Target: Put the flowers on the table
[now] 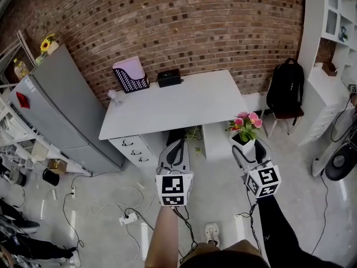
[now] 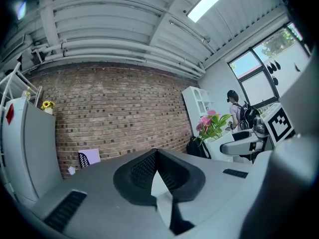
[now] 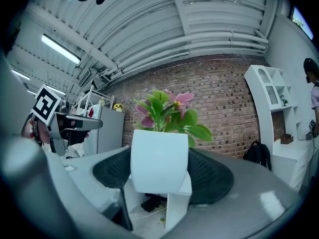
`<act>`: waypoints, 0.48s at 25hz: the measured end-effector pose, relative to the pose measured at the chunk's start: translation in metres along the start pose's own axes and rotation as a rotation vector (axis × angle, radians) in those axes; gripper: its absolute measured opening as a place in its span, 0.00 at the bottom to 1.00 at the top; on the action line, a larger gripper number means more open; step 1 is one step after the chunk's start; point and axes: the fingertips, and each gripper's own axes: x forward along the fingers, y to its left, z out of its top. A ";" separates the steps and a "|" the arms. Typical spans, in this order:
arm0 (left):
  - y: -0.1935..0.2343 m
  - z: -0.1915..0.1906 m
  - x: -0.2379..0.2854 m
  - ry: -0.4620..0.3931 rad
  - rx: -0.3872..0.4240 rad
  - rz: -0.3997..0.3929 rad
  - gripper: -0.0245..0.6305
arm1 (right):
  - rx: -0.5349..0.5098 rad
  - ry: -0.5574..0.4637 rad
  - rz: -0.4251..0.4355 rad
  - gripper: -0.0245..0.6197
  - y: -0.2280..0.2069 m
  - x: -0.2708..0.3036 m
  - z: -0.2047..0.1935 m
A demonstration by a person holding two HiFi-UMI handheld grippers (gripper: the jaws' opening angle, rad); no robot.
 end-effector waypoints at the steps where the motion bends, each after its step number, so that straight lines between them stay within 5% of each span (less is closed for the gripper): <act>1: 0.001 -0.002 0.003 0.003 -0.001 -0.005 0.05 | -0.003 0.001 0.000 0.56 0.000 0.004 -0.001; 12: 0.026 -0.014 0.040 0.017 -0.008 -0.022 0.05 | -0.019 0.013 -0.008 0.56 -0.002 0.051 -0.018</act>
